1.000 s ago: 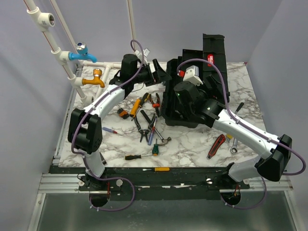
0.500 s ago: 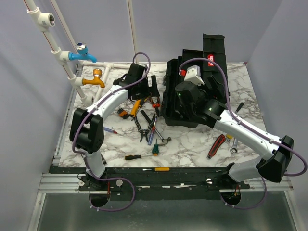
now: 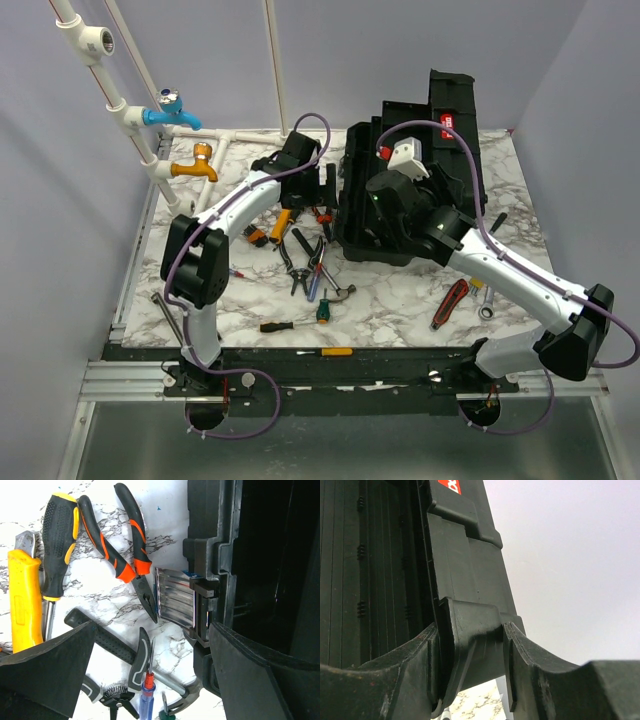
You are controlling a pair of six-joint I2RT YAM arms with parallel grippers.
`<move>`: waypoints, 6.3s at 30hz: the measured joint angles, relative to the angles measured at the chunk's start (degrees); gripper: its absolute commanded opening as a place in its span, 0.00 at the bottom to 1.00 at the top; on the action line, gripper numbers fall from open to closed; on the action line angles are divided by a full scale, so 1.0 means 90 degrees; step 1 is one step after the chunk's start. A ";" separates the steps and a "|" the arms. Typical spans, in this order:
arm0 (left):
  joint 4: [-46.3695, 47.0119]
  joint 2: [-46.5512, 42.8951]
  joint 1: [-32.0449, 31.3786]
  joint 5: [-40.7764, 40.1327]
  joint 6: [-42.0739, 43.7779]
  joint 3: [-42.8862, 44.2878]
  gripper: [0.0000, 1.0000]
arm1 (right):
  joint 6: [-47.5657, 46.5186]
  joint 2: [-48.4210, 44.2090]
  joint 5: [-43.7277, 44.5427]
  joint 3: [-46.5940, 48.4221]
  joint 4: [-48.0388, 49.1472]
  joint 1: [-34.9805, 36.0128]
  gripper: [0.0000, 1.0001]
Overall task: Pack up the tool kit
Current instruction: Open the toolbox at the center of the board, then pick up the knife at the center of the board, then place the knife in the toolbox.
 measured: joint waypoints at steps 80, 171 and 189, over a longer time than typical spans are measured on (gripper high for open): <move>0.3053 0.1887 -0.0231 0.0976 -0.2990 0.0721 0.00 | 0.4894 -0.1268 -0.6875 -0.0818 0.1921 -0.7427 0.98; 0.5863 -0.7150 -0.0095 -0.0272 0.0126 -0.8267 0.98 | 0.6662 -0.3378 -0.4969 -0.3106 -0.1076 -0.4233 0.03; 0.6436 -0.6652 -0.0095 0.0435 0.0119 -0.8267 0.98 | 0.3784 -0.2674 -0.6987 -0.1996 0.2021 -0.4233 0.01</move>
